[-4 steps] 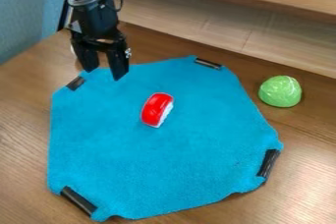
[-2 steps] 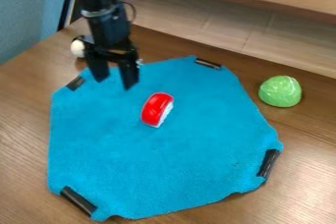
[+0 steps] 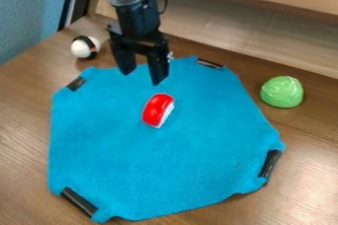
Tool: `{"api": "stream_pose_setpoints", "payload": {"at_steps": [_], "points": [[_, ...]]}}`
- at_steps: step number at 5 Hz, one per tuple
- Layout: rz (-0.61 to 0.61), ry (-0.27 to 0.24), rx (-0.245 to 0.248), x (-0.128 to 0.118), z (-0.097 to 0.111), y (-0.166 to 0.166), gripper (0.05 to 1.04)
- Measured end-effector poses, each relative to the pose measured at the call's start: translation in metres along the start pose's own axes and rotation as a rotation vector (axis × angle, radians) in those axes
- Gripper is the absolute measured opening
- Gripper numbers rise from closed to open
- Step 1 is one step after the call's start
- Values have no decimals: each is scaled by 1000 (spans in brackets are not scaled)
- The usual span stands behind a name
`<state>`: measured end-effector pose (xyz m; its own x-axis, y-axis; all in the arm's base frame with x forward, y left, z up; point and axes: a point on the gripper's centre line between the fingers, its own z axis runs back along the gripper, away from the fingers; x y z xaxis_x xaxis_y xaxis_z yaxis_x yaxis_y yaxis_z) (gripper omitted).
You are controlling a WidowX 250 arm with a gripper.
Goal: Fold the cloth from right to left. Closing the figure inside
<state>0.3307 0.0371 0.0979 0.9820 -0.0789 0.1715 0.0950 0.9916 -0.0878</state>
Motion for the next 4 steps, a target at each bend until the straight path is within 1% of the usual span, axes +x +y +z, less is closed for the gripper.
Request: {"api": "stream_pose_setpoints", "payload": {"at_steps": [1,2,3,4], "points": [[-21,-33,-4,6,11,-23,1000],[-68,-35,-18,9,10,-59,1000],[-106,-11,-31,0,-1,-90,1000],[-133,-3,-44,-8,-10,-116,1000]]}}
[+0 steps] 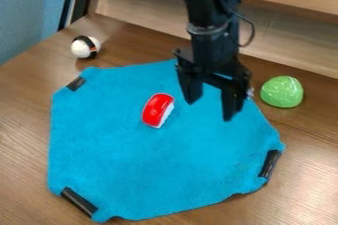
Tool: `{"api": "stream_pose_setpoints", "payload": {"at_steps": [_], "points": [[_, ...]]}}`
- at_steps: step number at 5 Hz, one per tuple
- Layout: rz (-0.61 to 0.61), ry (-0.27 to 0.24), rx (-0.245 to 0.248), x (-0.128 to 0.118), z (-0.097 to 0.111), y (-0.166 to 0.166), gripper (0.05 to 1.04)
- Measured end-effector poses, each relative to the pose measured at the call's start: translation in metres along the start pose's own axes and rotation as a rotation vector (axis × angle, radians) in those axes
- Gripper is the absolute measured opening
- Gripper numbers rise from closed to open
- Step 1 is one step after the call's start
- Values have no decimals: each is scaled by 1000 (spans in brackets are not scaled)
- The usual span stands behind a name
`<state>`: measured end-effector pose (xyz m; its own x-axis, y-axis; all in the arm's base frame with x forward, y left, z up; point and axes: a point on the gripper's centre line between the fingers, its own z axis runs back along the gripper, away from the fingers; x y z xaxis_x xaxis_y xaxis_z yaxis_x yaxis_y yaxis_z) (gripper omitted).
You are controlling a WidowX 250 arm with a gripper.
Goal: Fold the cloth from right to left. Closing the figure inside
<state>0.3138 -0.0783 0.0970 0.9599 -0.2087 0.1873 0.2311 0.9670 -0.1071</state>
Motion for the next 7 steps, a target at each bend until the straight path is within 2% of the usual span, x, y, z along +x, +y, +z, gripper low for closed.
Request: {"api": "stream_pose_setpoints", "payload": {"at_steps": [3,5,6,7], "points": [[16,-30,-28,1,-9,-46,1000],[72,17,22,3,-40,-59,1000],[93,44,53,8,-49,-62,1001],[107,57,64,14,-59,-63,1001]]}}
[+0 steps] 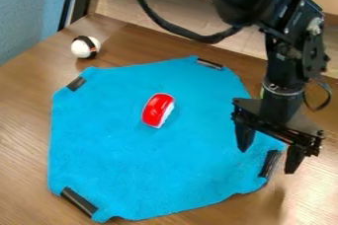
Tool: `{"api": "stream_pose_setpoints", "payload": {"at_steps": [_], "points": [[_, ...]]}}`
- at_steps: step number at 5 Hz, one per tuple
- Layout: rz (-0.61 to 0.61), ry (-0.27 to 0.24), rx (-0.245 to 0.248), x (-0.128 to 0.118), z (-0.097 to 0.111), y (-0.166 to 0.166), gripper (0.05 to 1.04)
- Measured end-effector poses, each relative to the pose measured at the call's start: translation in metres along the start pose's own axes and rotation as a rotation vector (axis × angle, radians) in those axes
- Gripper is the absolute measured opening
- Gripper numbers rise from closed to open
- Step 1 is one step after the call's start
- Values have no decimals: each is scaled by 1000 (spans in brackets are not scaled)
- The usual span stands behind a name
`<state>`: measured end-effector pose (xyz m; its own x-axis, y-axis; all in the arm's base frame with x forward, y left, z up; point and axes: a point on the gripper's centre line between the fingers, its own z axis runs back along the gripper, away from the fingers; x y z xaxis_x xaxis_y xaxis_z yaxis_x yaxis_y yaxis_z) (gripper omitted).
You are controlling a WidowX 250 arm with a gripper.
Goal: Fold the cloth from right to left. Closing the figure inside
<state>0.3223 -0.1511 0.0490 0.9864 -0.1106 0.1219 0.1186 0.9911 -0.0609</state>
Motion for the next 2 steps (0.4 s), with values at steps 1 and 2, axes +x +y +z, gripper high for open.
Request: {"api": "stream_pose_setpoints", "payload": {"at_steps": [1,2], "points": [[17,3,11,7,-7,-1,1000],[21,6,17,10,-10,-1,1001]]}}
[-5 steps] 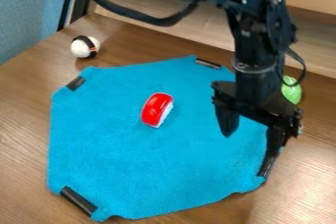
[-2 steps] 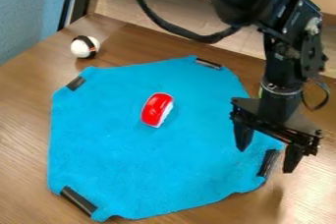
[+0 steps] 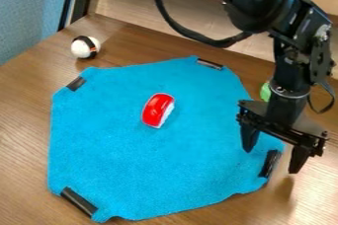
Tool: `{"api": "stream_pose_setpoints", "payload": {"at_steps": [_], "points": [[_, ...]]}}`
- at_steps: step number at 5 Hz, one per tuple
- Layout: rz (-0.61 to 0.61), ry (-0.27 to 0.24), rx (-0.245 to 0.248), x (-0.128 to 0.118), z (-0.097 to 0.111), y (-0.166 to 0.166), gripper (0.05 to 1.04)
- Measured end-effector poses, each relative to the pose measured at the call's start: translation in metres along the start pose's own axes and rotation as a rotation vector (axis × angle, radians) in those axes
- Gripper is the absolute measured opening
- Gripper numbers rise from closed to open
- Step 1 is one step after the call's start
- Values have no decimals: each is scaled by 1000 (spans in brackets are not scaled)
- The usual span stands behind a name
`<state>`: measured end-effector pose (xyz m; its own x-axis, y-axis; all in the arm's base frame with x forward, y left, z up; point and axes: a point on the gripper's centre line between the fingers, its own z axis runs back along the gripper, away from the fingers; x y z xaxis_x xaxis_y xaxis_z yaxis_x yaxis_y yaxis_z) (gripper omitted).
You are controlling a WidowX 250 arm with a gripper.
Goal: Fold the cloth from right to left. Closing the figure inside
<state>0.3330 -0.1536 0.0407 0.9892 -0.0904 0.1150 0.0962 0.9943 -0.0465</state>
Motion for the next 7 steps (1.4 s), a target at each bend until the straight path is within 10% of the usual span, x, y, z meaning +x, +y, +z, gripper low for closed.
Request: {"api": "stream_pose_setpoints", "payload": {"at_steps": [3,5,7], "points": [[14,24,19,3,-15,1,950],[43,28,9,3,-16,8,377],[49,40,-10,0,-15,11,85]]}}
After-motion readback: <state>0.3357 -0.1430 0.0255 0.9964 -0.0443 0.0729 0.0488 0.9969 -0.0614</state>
